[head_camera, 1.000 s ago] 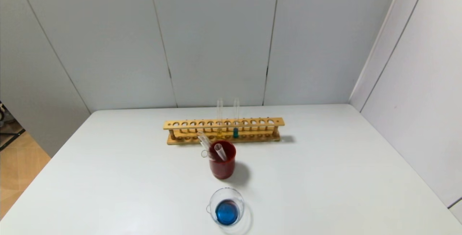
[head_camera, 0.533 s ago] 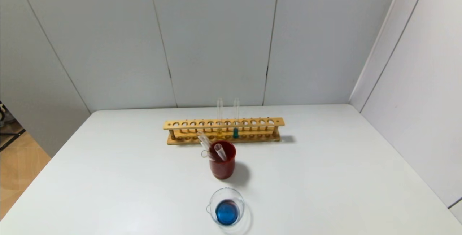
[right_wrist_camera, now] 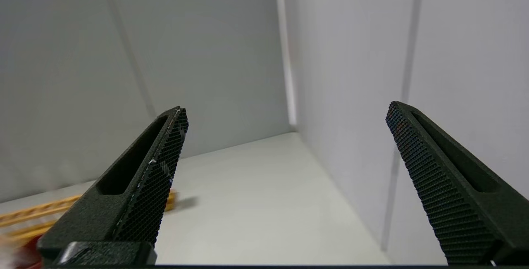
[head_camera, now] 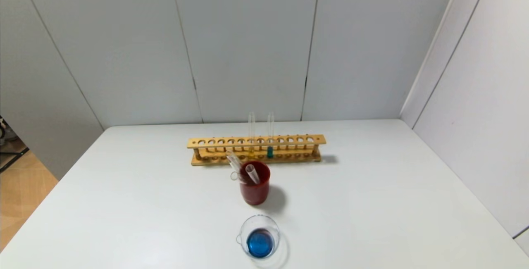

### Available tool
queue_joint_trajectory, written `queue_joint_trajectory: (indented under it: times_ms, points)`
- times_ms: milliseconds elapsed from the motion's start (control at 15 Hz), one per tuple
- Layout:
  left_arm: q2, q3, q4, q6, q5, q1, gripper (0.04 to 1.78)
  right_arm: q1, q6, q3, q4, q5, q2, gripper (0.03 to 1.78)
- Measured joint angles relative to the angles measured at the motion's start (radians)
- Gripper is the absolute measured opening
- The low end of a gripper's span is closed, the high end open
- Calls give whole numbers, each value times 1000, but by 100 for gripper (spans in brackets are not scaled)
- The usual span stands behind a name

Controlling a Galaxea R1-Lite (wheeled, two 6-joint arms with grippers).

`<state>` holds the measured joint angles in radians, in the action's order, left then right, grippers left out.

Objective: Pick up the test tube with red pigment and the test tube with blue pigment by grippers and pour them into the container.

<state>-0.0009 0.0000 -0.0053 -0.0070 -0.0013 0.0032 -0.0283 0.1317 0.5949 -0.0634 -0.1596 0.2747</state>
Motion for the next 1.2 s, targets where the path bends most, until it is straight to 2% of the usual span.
queue_joint_trajectory:
  times_ms: [67,200,467,533,667,867,933,1000,1200]
  points:
    - [0,0,0,0,0,0,175,32,7,-9,-2,10,-14,174]
    - [0,0,0,0,0,0,175,46,12,-73,4,37,-56,174]
    - [0,0,0,0,0,0,175,34,12,-304,30,158,-191,174]
    - [0,0,0,0,-1,0,175,34,7,-359,33,173,-217,174]
    - [0,0,0,0,0,0,175,32,-25,-451,36,175,-251,174]
    - [0,0,0,0,0,0,175,30,-156,-560,33,161,-270,174]
    - [0,0,0,0,0,0,175,29,-183,-574,34,170,-272,174]
    - [0,0,0,0,-1,0,175,29,-197,-581,39,174,-273,174]
    - [0,0,0,0,0,0,175,30,-187,-593,65,174,-275,174]
